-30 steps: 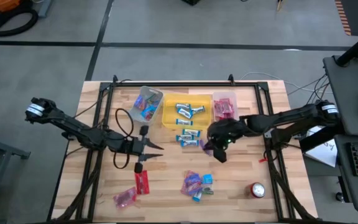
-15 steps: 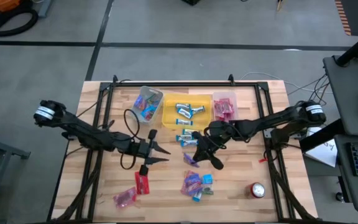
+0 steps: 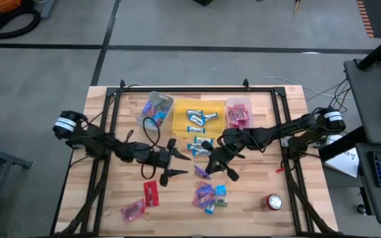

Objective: Sort candy
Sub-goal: Put the blue candy into the gray bin

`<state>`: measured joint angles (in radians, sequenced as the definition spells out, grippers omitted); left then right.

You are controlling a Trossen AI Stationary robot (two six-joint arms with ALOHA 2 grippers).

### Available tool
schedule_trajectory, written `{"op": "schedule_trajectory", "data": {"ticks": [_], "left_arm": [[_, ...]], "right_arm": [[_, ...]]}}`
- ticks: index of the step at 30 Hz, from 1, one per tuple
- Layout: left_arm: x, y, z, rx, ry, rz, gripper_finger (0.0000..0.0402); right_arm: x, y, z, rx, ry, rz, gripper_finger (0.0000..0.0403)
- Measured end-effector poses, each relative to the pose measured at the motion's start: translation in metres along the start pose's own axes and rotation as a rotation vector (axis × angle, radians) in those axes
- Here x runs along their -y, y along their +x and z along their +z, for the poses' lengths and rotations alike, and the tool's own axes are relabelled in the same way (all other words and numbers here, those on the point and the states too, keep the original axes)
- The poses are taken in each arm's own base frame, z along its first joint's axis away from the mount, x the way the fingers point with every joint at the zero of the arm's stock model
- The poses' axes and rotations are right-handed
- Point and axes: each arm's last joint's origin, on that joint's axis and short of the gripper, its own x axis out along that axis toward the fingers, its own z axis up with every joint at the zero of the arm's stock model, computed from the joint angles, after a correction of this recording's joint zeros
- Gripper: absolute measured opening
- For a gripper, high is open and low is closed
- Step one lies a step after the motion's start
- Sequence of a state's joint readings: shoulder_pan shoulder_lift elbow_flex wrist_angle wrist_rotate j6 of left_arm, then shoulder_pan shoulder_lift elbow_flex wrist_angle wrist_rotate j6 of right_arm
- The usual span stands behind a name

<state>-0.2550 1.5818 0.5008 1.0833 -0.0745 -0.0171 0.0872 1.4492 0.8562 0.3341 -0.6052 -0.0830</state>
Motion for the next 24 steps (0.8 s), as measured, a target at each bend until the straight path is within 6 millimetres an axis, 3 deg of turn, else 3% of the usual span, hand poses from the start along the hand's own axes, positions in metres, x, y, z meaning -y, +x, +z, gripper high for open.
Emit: {"op": "schedule_trajectory", "data": {"ticks": [9,15,19,24], "left_arm": [[-0.010,0.030,-0.003,-0.008,-0.045,-0.142,0.0224],[-0.013,0.041,-0.003,-0.003,-0.036,-0.176,0.0200],[-0.013,0.043,-0.002,0.000,-0.025,-0.178,0.0143],[-0.014,0.042,-0.003,-0.005,-0.027,-0.175,0.0026]], "right_arm": [[0.000,0.000,0.000,0.000,-0.075,-0.001,0.0009],[0.000,0.000,-0.001,-0.006,-0.071,-0.002,0.0009],[0.000,0.000,-0.002,-0.015,-0.064,-0.001,0.0009],[0.003,-0.002,-0.002,-0.014,0.015,-0.023,0.0011]]}}
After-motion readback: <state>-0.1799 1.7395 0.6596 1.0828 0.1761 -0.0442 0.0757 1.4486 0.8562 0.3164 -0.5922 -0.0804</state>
